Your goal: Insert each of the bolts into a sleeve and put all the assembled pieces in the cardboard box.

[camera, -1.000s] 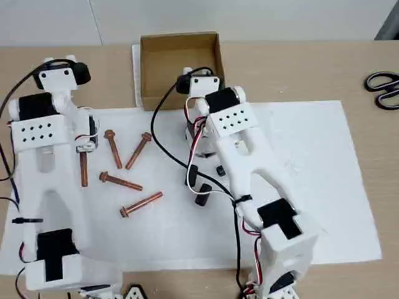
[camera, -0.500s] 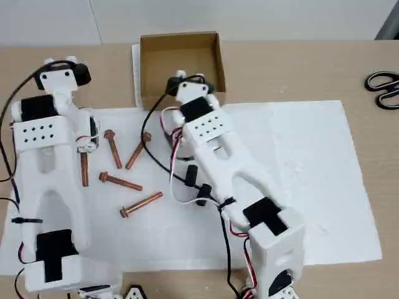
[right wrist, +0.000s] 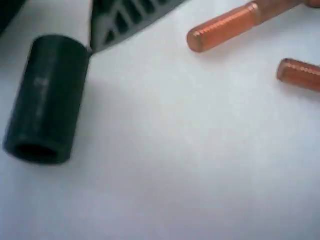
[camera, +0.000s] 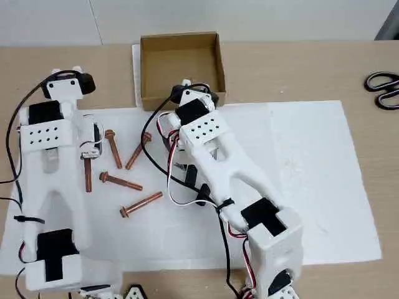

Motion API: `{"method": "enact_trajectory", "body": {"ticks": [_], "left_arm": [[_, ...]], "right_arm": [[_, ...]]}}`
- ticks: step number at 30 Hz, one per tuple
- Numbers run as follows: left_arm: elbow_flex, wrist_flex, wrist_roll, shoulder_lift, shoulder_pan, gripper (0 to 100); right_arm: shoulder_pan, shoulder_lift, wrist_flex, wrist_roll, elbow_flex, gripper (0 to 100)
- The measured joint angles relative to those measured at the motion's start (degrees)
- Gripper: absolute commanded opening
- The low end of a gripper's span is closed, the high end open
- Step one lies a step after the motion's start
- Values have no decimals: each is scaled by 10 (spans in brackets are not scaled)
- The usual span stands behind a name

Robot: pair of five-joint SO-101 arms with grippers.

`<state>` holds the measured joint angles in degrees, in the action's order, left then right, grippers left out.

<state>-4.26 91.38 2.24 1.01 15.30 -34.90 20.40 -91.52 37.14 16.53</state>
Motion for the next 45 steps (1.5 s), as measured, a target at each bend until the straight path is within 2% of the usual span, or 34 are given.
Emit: {"method": "enact_trajectory", "body": {"ticks": [20,40,42,45], "left_arm": [[0,0,0,0,0,5],[0,0,1,0,0,5],[0,0,1,0,0,5],[-3,0,1,0,0,5]], "right_arm": [[0,73,61,0,0,147],[0,123,65,0,11,144],[0,128,65,0,14,109],[3,129,64,0,14,0]]}}
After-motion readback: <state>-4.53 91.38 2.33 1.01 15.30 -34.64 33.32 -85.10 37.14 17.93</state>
